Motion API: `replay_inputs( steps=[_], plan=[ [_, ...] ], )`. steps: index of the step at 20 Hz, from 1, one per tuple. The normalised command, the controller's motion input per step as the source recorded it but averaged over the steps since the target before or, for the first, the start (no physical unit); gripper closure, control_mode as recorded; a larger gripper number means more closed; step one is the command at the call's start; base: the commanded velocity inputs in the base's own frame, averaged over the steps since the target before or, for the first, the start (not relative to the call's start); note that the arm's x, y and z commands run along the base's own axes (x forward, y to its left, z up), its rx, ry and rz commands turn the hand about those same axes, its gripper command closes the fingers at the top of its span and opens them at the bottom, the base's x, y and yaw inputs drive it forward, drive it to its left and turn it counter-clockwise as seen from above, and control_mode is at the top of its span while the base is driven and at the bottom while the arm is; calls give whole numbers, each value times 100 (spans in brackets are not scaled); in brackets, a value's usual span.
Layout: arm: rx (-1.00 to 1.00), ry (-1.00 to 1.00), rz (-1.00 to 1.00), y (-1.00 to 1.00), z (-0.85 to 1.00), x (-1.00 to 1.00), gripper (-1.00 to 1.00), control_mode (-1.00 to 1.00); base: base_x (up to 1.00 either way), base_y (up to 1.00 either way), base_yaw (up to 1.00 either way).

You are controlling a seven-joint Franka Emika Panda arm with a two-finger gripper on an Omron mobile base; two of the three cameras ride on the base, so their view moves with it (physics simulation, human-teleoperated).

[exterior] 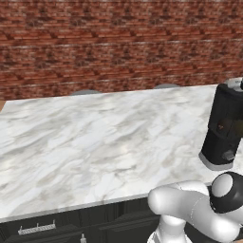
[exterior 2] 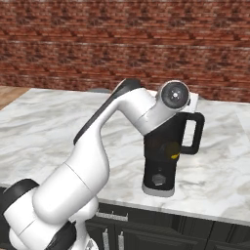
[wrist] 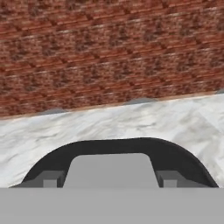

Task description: Grab the lemon and onion from the fridge, place them in the blender, close the lid, and turn on the blender to create a marinade.

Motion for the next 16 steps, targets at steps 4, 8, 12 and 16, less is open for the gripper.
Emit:
replay_inputs(
  steps=[4, 8, 12, 16],
  plan=[
    [0, -24, 0, 6, -21, 0, 100, -100, 0, 0, 0],
    [0, 1, 0, 6, 11, 9, 100, -100, 0, 0, 0],
    [0, 20, 0, 0, 39, 11, 100, -100, 0, 0, 0],
    [0, 12, 0, 5, -6, -1, 100, -100, 0, 0, 0]
  ],
)
